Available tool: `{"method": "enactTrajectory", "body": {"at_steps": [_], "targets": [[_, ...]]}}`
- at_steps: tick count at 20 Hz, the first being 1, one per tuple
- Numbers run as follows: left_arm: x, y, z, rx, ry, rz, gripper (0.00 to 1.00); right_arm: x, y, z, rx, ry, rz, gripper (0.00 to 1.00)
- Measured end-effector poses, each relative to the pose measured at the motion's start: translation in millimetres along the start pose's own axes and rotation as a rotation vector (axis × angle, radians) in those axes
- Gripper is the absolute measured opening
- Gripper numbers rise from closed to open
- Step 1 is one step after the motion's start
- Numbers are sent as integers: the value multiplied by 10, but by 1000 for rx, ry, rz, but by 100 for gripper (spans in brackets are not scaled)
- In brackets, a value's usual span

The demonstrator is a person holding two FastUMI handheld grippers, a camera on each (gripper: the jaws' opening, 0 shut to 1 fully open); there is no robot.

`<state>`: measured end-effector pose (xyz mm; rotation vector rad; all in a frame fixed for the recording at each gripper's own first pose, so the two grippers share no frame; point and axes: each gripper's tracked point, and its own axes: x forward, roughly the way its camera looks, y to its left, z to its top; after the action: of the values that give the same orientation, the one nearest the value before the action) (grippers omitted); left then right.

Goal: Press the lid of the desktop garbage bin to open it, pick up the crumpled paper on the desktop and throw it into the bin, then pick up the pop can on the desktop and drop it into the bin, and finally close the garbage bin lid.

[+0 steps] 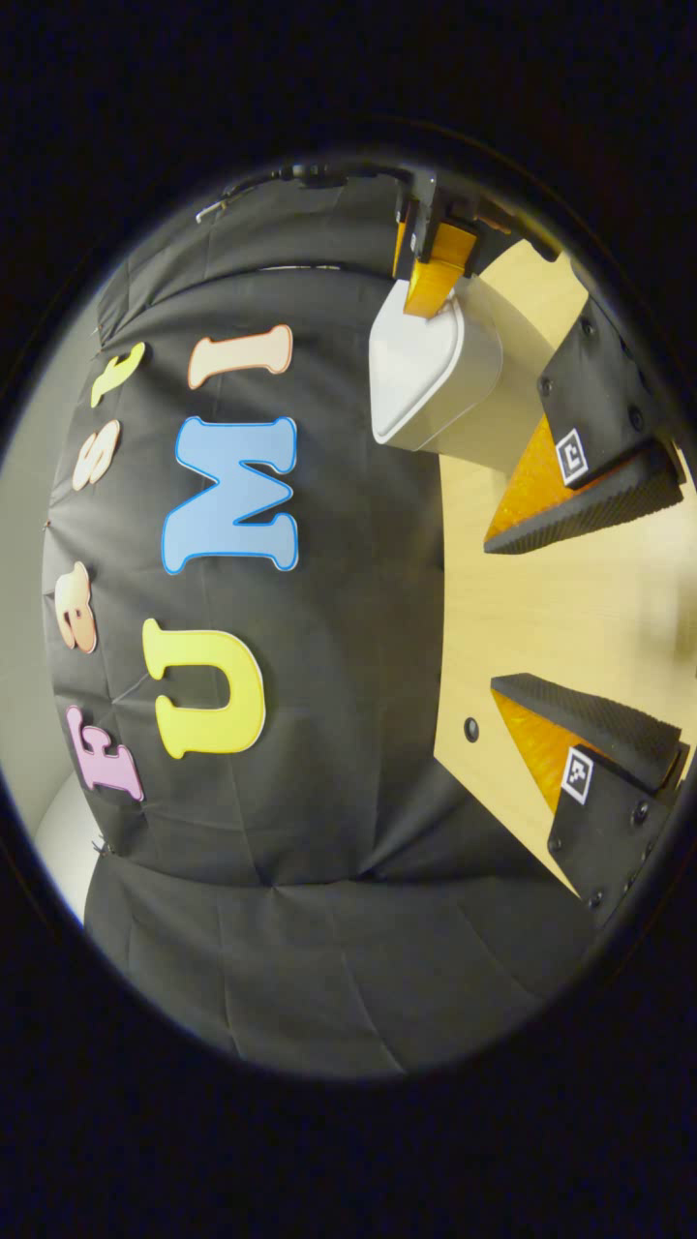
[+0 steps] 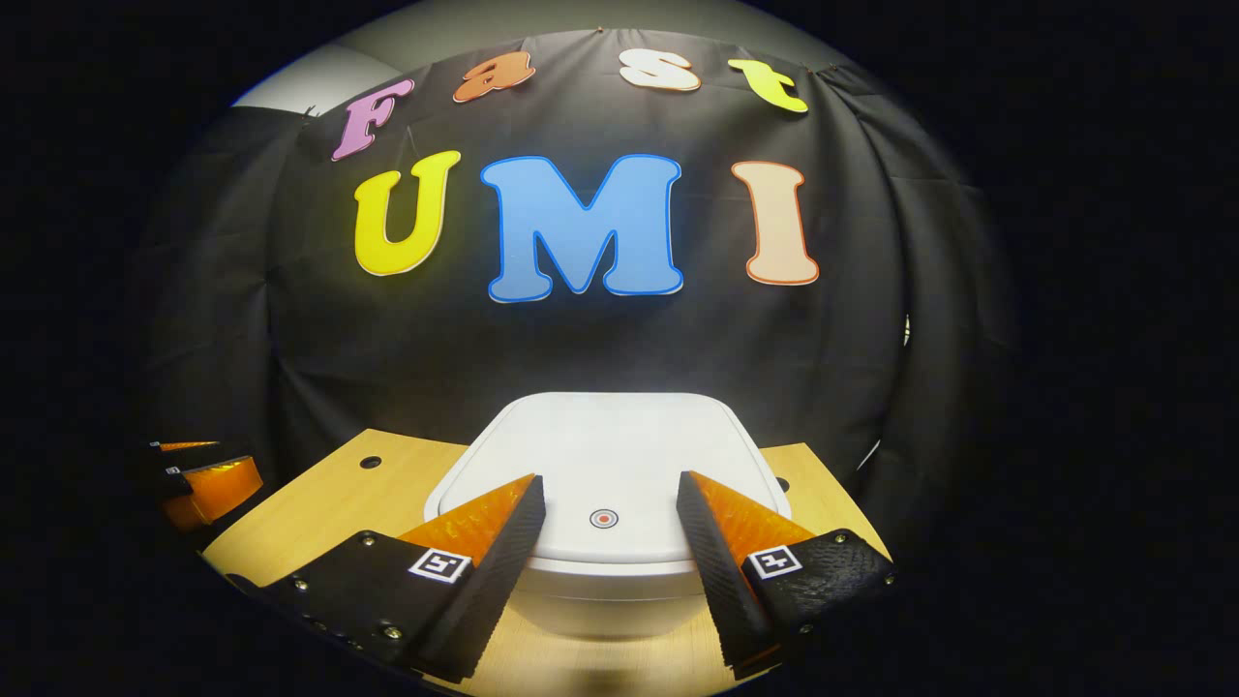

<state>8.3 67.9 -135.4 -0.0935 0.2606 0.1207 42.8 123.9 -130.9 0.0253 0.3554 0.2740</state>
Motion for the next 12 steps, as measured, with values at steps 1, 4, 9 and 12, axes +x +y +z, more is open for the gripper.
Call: {"method": "enactTrajectory", "body": {"at_steps": [1,4,9,12], "targets": [[1,-1,4,1,-2,-1,85,-4,8,7,2,-1,0,89],[-3,-14,34,3,-8,-2,85,-6,8,31,-2,1,-4,88],[28,-30,94,8,-19,-6,85,-10,6,53,1,-8,0,88],[53,-69,158,6,-32,-13,85,-6,5,57,6,-8,3,88]]}}
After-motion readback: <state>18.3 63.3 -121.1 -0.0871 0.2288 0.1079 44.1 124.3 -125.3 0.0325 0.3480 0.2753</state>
